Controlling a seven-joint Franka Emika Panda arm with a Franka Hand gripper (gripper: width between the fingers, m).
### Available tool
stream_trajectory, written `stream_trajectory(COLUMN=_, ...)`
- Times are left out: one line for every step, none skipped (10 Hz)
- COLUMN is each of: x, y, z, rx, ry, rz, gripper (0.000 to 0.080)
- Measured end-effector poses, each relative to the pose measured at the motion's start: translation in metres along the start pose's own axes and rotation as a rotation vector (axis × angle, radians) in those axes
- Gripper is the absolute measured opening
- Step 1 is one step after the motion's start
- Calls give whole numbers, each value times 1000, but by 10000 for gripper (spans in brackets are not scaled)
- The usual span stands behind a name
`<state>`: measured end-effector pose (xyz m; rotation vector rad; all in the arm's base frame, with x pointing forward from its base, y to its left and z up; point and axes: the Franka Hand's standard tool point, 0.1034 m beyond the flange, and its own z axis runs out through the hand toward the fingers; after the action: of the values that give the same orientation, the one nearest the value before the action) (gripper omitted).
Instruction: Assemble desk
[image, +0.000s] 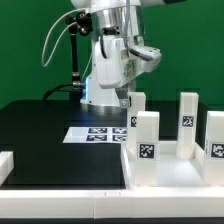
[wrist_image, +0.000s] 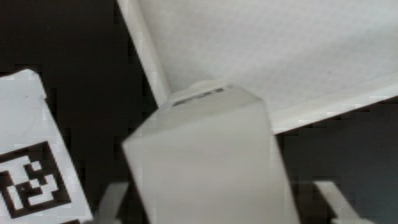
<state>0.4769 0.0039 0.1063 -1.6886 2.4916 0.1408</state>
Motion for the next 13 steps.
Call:
stream_trajectory(x=1, y=0, z=0, rx=-3, ry=7, rz=40, gripper=304)
stream_trajectory(x=2, y=0, z=0, rx=-2, ry=6, rz=41, gripper=307)
stream_trajectory(x=2, y=0, z=1, rx=-4, ry=8, rz=31, gripper=418)
stream_trajectory(x=2, y=1, z=2, rx=-5, ry=9, rz=29, gripper=551)
stream_trajectory(x=2, y=0, z=-1, rx=-1, ry=4, rz=12, gripper=551)
stream_trajectory(x=4, y=-2, z=-18, rx=20, ry=-26, rz=-23, gripper=632)
stream_trajectory(x=5, y=-2, z=-28, rx=32, ry=-48, rz=-20, gripper=645)
stream_trajectory(x=5, y=-1, z=-24, rx=27, ry=-40, rz=-22, gripper=645)
stream_trajectory(x=6, y=0, z=-21, rx=22, ry=-33, rz=-24, gripper=649)
stream_trajectory(x=6, y=0, z=-20, rx=22, ry=-33, rz=-25, gripper=649)
stream_trajectory(x=6, y=0, z=-20, rx=21, ry=-32, rz=-26, gripper=648)
stream_trajectory(x=5, y=1, z=-18, rx=18, ry=-27, rz=-102, gripper=648)
stream_trajectory(x=0, y=2, z=-14, rx=3, ry=-20, rz=-245, gripper=648)
